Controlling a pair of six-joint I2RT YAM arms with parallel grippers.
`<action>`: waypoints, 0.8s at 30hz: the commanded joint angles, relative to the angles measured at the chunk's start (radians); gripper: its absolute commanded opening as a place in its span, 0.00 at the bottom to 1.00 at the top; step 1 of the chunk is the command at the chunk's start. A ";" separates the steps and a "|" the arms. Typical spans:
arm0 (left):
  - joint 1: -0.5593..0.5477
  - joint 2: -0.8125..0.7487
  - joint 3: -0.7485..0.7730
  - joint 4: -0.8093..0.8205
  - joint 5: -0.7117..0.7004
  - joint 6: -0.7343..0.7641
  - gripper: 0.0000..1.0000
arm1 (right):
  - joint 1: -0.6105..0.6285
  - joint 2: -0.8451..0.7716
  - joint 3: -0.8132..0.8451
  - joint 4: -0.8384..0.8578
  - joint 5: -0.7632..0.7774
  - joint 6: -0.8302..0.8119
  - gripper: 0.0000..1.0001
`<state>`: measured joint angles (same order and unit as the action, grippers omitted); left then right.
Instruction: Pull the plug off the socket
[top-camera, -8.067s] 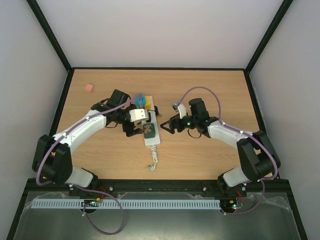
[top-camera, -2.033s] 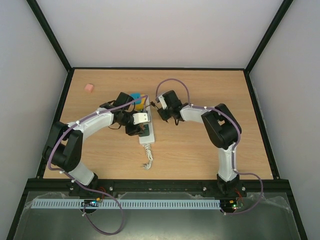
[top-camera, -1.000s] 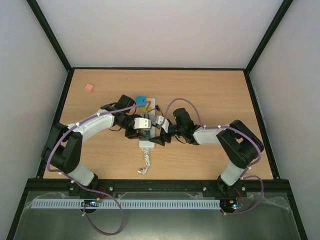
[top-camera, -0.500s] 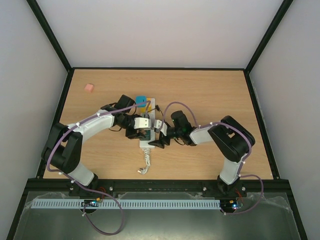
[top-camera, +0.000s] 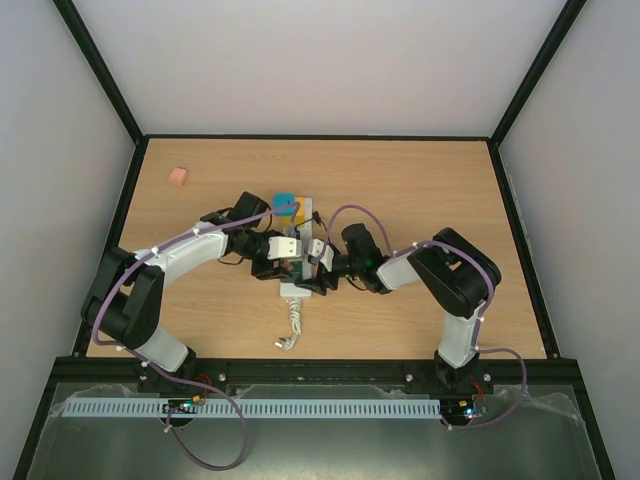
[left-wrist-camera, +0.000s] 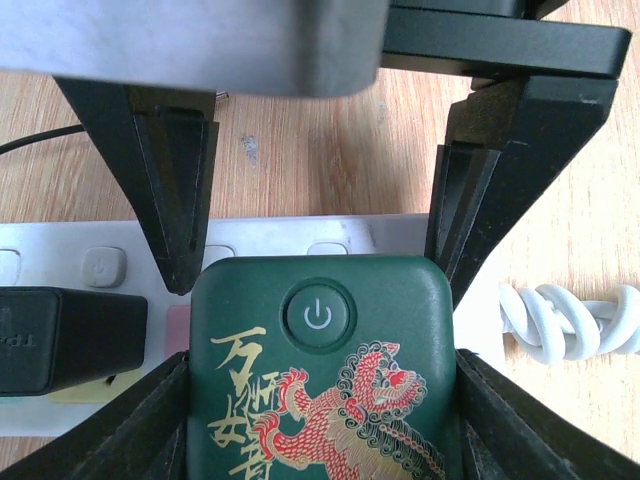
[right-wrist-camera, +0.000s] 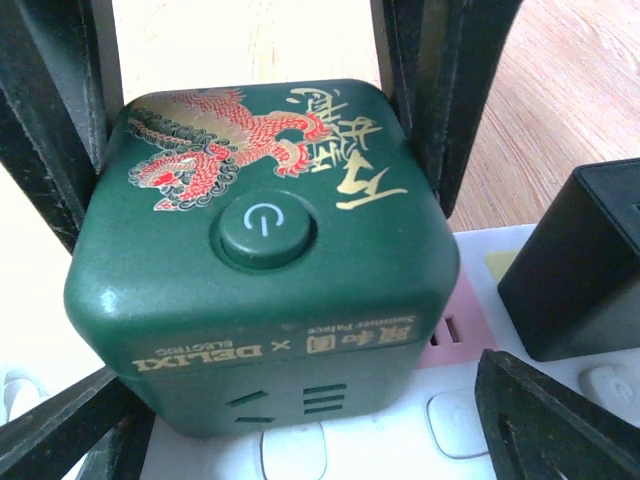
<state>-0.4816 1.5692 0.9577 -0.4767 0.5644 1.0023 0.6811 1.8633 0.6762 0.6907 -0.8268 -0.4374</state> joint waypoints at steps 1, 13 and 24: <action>-0.011 -0.008 -0.030 -0.036 0.069 0.001 0.55 | 0.006 0.028 -0.018 0.041 0.021 -0.006 0.85; -0.012 -0.025 -0.071 0.051 0.069 -0.057 0.72 | 0.006 0.041 -0.028 -0.008 0.001 -0.062 0.85; -0.014 -0.058 -0.063 0.045 0.101 -0.088 0.46 | 0.006 0.057 -0.035 -0.032 -0.004 -0.086 0.85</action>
<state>-0.4862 1.5558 0.9005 -0.3866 0.5846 0.9302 0.6811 1.8774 0.6735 0.7155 -0.8421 -0.4801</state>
